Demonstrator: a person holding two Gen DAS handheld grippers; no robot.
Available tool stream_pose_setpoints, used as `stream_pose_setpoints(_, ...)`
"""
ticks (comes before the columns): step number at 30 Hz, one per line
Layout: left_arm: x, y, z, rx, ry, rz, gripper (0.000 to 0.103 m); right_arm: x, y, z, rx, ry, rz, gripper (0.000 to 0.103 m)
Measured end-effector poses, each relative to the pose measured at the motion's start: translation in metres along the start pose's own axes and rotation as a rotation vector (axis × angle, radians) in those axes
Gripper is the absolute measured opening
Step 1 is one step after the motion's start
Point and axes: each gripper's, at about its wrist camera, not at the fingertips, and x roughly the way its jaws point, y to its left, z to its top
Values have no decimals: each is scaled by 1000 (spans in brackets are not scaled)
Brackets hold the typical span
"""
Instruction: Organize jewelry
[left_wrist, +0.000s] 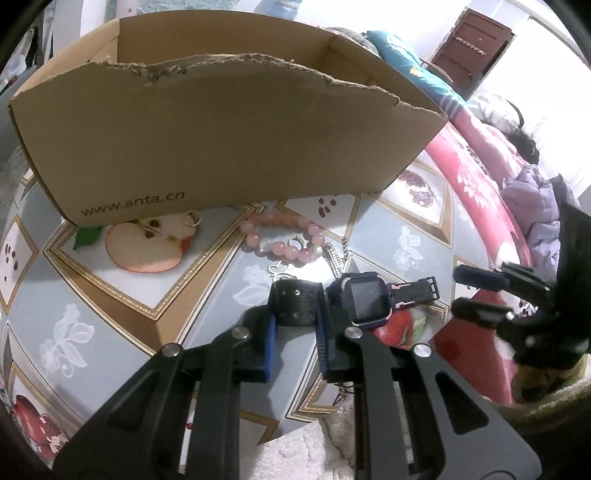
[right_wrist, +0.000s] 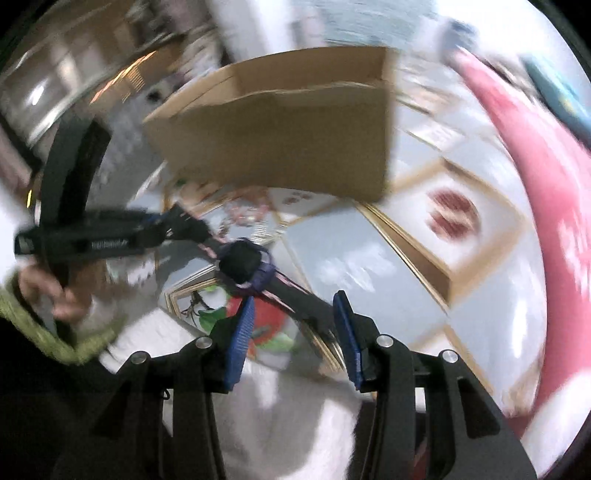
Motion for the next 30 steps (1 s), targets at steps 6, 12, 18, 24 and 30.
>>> stream_pose_setpoints(6, -2, -2, -3, 18, -9, 22, 16, 23, -29, -9, 256, 53, 14, 40)
stream_pose_setpoints(12, 1, -2, -4, 7, -1, 27, 16, 35, -33, -8, 355, 29, 97, 38)
stream_pose_setpoints(18, 4, 1, -3, 0, 8, 39, 15, 39, -53, -8, 486, -10, 282, 38)
stream_pose_setpoints(24, 8, 5, -4, -8, 16, 40, 15, 48, -48, -6, 529, -17, 426, 39)
stream_pose_setpoints(30, 8, 7, -5, -7, 16, 37, 15, 53, -44, -1, 562, -23, 521, 46)
